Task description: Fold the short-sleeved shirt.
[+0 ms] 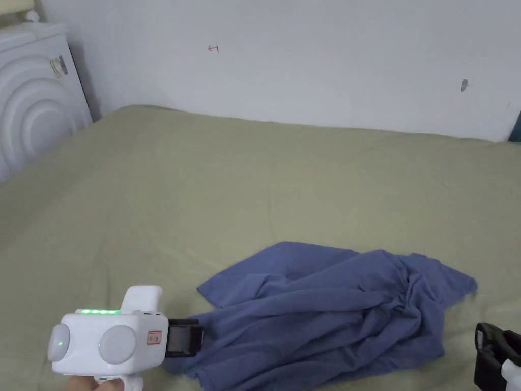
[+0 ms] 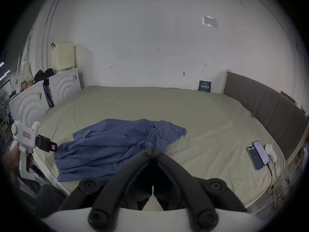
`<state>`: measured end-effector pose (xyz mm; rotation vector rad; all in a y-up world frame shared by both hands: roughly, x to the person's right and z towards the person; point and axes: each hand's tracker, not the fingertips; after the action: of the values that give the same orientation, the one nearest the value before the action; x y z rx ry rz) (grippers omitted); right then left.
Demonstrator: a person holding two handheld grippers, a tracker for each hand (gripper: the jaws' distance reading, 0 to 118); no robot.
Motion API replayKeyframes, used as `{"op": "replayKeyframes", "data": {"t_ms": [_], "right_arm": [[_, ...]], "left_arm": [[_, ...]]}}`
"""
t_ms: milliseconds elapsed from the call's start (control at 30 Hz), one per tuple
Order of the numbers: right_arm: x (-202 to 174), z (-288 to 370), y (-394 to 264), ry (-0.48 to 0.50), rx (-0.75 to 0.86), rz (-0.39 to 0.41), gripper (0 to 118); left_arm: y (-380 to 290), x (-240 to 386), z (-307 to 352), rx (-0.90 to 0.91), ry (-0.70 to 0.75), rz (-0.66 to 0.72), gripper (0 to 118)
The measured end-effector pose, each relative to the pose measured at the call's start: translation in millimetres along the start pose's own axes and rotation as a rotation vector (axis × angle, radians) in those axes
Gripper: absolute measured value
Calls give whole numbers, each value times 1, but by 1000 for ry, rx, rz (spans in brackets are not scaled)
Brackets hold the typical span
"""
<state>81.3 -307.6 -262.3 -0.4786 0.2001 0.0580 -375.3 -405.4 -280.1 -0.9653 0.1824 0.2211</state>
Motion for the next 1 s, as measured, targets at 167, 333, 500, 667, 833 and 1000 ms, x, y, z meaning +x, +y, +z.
{"op": "replayKeyframes", "data": {"t_ms": [167, 333, 500, 667, 833, 1000], "right_arm": [[2, -15, -3, -4, -35, 0, 1], [15, -32, -4, -17, -82, 8, 1], [46, -74, 16, -43, -134, 2, 1], [81, -153, 48, -64, -207, 23, 1], [113, -245, 65, -14, -346, -83, 4], [125, -308, 60, 61, -499, -103, 51]], "left_arm": [[-1, 7, -39, -141, 81, -62, 110], [0, 15, -9, -49, 66, -108, 2], [4, 7, -22, -52, 32, -77, 2], [1, 4, -23, -52, 14, -85, 2], [4, -2, -24, -58, -5, -73, 2], [4, 0, -25, -61, -5, -75, 2]]}}
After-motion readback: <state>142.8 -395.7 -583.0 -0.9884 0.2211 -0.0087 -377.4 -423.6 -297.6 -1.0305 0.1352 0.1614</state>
